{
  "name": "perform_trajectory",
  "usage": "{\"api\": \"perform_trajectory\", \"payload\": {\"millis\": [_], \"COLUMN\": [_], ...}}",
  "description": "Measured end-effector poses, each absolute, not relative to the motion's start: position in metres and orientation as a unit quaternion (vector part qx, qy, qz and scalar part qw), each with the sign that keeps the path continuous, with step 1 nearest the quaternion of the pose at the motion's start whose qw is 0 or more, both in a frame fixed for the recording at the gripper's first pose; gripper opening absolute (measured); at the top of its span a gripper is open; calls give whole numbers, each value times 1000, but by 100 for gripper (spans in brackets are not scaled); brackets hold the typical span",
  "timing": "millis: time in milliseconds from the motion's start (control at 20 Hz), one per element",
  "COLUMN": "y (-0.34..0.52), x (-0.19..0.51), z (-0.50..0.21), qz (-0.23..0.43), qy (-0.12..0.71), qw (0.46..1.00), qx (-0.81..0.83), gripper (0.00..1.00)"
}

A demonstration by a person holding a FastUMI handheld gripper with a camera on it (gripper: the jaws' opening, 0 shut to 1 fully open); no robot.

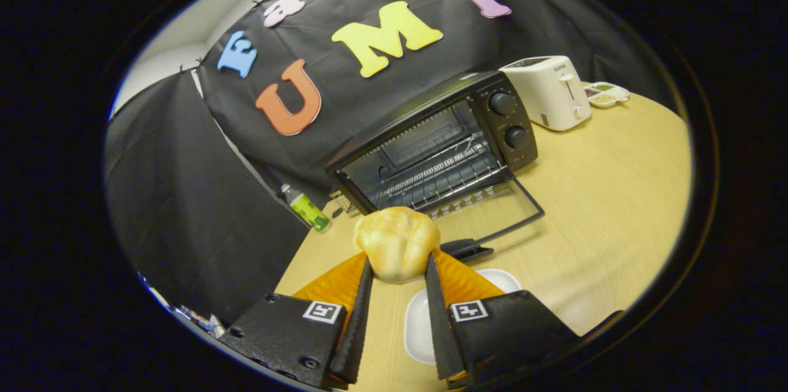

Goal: Open the toaster oven, put the food inside, and close the toaster oven door.

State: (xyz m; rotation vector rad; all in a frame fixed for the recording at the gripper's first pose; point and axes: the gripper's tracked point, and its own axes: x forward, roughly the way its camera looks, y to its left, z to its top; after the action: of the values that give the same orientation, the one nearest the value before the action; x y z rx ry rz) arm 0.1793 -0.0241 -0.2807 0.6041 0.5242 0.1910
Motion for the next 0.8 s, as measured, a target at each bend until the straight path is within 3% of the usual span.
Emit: {"api": "perform_trajectory", "payload": {"millis": [400,800], "y": [-8,-2], "x": [283,338], "z": [-297,-311], "qz": [49,6], "qy": [274,267], "qw": [914,919], "qx": [297,290], "gripper": [51,51]}}
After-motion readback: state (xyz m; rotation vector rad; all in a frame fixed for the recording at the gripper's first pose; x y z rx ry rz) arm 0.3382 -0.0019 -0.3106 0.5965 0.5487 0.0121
